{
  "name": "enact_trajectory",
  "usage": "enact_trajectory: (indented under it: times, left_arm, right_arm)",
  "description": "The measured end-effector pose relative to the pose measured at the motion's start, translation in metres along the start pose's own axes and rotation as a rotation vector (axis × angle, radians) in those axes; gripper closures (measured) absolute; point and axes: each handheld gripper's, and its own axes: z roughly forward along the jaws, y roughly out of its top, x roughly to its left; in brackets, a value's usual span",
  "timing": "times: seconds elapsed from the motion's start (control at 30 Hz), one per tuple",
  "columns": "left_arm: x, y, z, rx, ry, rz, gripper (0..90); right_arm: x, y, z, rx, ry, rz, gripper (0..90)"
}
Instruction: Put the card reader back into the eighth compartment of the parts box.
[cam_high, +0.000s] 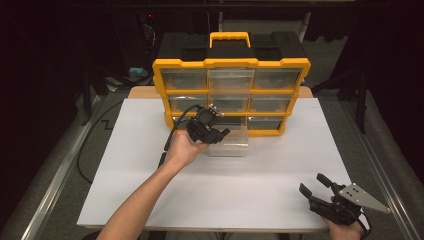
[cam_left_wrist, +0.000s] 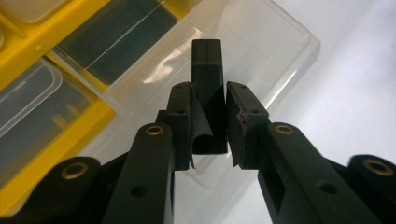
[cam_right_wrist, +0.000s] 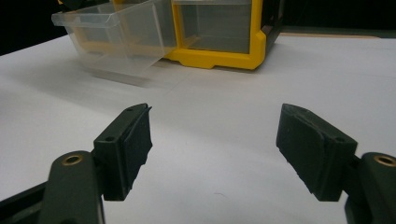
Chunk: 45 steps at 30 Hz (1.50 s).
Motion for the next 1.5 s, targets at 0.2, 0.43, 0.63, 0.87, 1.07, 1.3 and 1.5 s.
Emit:
enact_trajectory:
  times: [0.2,0.43,0.63,0.87,1.07,1.3,1.5]
  left_arm:
    - [0.001,0.006,0.004,0.012,0.018,0.006,72.6]
    - [0.002,0.010,0.007,0.012,0.020,0.005,68.1]
    - [0.003,0.007,0.005,0.008,0.024,-0.002,60.6]
    - [-0.004,0.005,0.000,-0.002,0.020,0.010,54.8]
    - [-0.010,0.002,-0.006,-0.014,0.023,0.022,51.5]
    - [-0.014,-0.002,-0.011,-0.022,0.027,0.039,46.6]
    - [-0.017,-0.008,-0.013,-0.022,0.026,0.044,45.4]
  right_arm:
    - [-0.001,0.000,-0.001,-0.001,0.002,0.004,26.8]
    - [-0.001,0.000,-0.001,-0.006,0.003,0.004,26.8]
    - [-0.001,0.000,-0.001,-0.002,0.000,0.001,26.8]
    - [0.000,0.000,-0.001,0.001,0.000,0.001,26.8]
    - [-0.001,0.000,-0.001,0.001,-0.001,0.002,26.8]
    - [0.000,0.000,-0.001,0.000,-0.001,0.000,26.8]
    - [0.000,0.000,-0.001,0.001,0.003,0.002,26.8]
